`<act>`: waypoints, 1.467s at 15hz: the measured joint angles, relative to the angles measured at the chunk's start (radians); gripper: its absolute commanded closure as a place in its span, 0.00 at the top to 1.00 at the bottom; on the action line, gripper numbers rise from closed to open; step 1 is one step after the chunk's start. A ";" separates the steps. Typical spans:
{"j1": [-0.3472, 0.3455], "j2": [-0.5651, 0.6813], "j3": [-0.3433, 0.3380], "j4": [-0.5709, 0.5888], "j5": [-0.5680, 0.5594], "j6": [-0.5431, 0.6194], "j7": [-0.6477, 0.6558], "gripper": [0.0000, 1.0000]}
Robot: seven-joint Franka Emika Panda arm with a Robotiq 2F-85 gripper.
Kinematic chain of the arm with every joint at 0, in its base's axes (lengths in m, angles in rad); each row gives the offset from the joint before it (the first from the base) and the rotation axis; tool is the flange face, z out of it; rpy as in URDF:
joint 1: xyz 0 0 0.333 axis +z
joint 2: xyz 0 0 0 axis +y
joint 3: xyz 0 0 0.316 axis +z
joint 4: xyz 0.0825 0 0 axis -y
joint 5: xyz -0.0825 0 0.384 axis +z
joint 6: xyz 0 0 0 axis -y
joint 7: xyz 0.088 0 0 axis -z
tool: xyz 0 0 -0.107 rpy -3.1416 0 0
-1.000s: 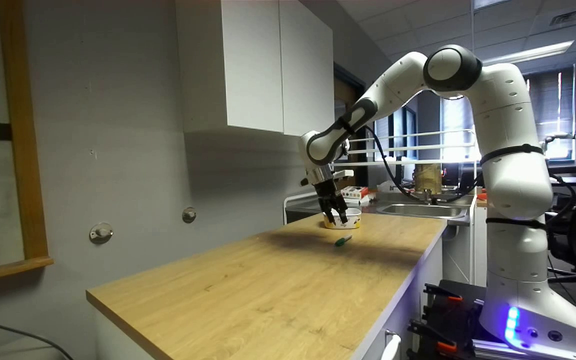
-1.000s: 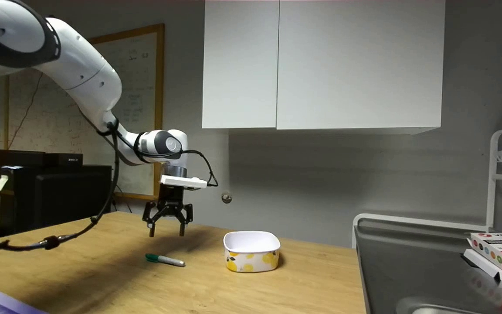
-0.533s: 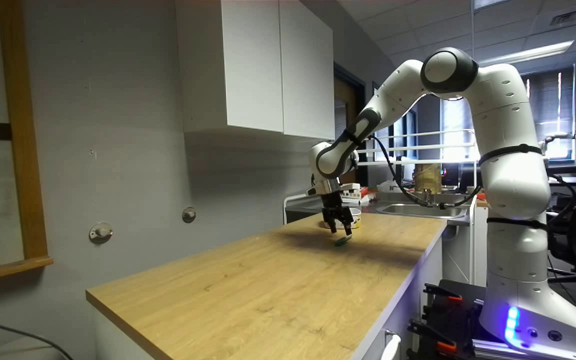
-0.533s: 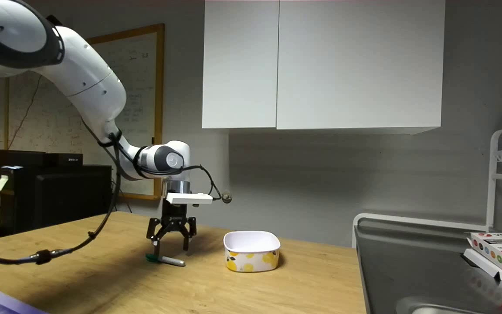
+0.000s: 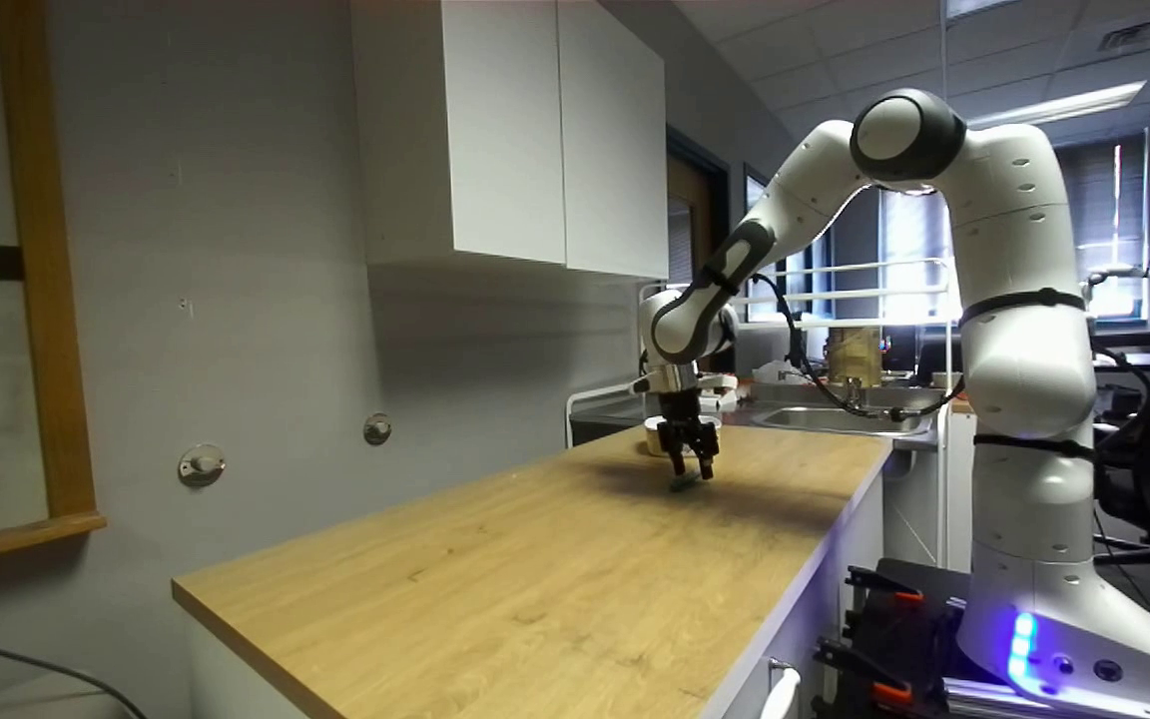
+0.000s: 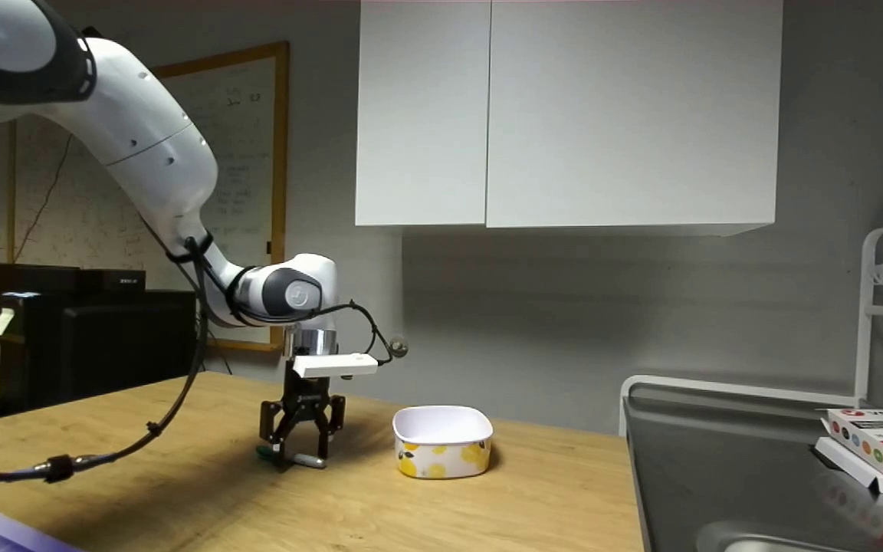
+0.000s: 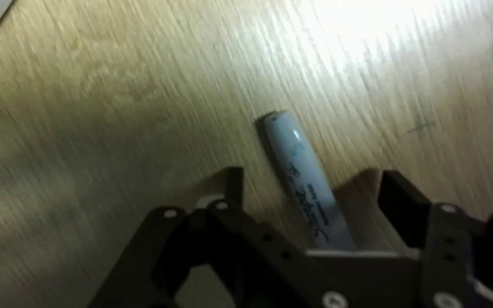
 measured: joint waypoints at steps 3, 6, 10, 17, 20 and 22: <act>0.000 -0.017 0.000 -0.012 0.001 0.000 -0.003 0.27; 0.001 -0.027 0.000 -0.016 0.001 0.000 -0.004 0.08; 0.012 -0.031 0.001 -0.016 0.000 -0.001 -0.004 0.10; 0.036 -0.088 0.003 -0.011 0.000 -0.069 0.159 0.09; 0.047 -0.151 0.004 0.003 0.000 -0.126 0.332 0.10; 0.049 -0.193 0.004 0.024 -0.001 -0.156 0.437 0.10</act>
